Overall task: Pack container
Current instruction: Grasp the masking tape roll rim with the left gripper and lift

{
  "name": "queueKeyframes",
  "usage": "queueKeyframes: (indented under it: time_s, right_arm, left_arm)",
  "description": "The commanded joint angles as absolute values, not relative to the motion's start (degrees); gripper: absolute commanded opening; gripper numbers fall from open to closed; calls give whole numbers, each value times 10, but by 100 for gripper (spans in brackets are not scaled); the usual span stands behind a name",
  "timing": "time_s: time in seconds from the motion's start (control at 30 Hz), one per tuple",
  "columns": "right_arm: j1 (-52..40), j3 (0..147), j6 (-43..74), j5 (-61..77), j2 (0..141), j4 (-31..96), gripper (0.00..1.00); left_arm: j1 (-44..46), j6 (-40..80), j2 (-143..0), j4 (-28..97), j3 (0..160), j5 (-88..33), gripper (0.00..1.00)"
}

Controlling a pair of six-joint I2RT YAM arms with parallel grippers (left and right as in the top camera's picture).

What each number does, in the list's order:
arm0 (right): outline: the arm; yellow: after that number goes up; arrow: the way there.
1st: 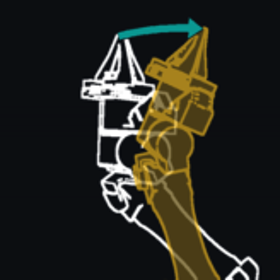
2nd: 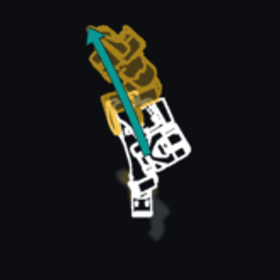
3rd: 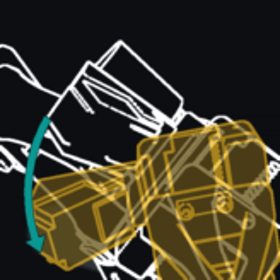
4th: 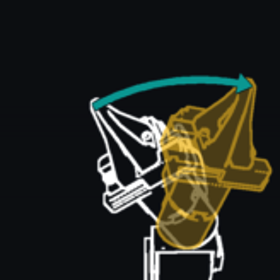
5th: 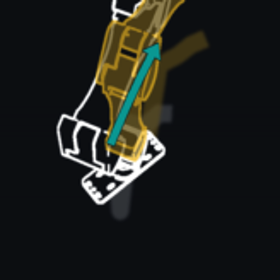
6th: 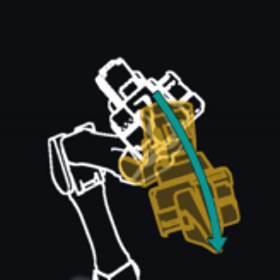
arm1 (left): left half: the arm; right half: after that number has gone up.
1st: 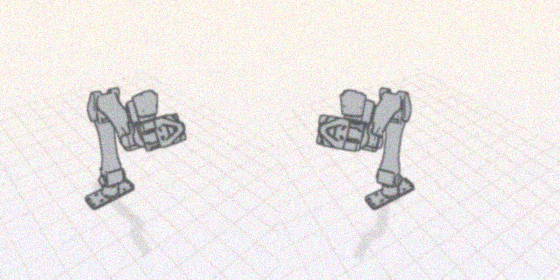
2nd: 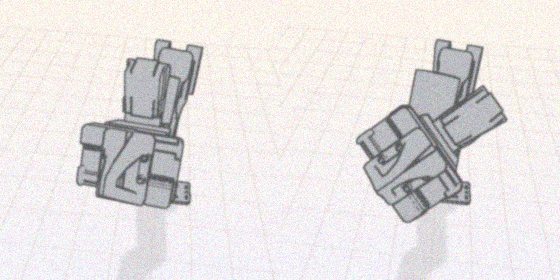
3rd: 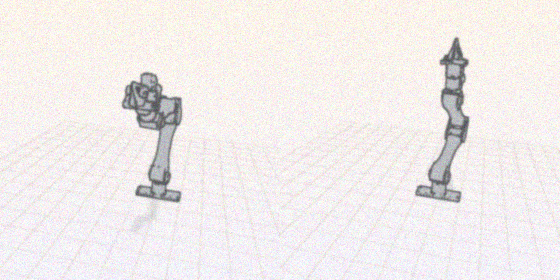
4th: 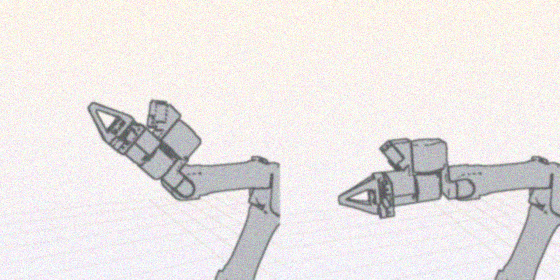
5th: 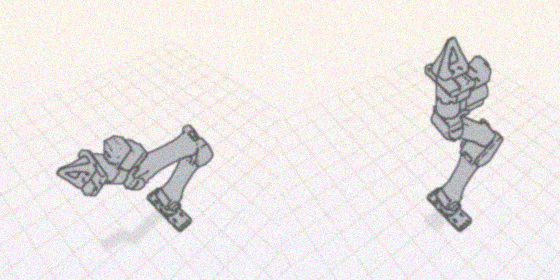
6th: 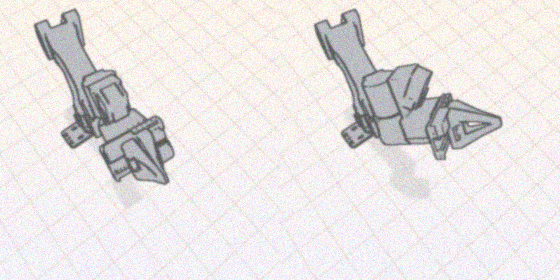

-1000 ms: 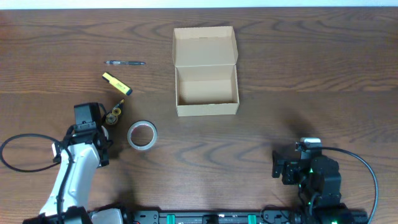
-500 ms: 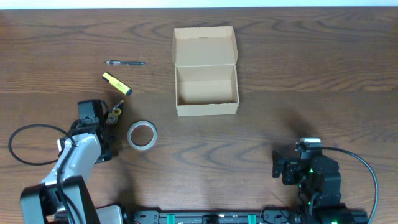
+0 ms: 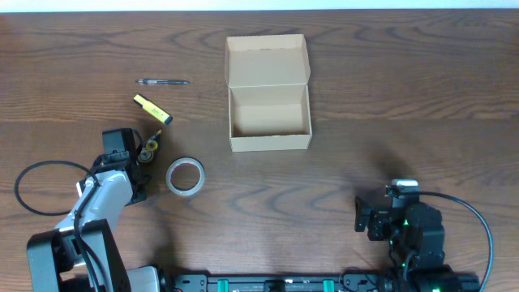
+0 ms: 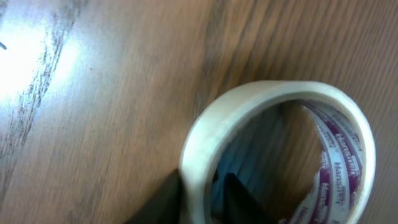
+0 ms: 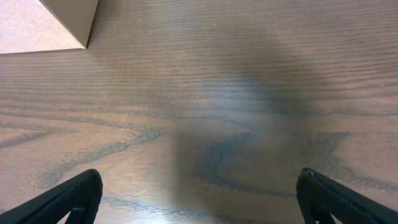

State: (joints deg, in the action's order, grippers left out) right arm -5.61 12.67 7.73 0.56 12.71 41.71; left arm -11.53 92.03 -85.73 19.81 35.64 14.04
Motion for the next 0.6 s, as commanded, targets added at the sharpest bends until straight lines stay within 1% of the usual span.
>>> queueKeyframes:
  time_s: [0.0,0.07,0.2,0.43,0.57]
  right_arm:
    - [-51,126,87,2,124,416,99]
    - [-51,126,87,2,124,416,99]
    - [-51,126,87,2,124,416,99]
    - [-51,126,87,2,124,416,99]
    - [-51,126,87,2,124,416,99]
  left_arm:
    - [-117,924,-868,201,350,124,14]
    - [-117,924,-863,201,350,123,6]
    - [-116,915,-826,212,350,132,6]
    - [-116,910,-723,271,350,168,6]
    - [-116,872,-687,270,356,164,6]
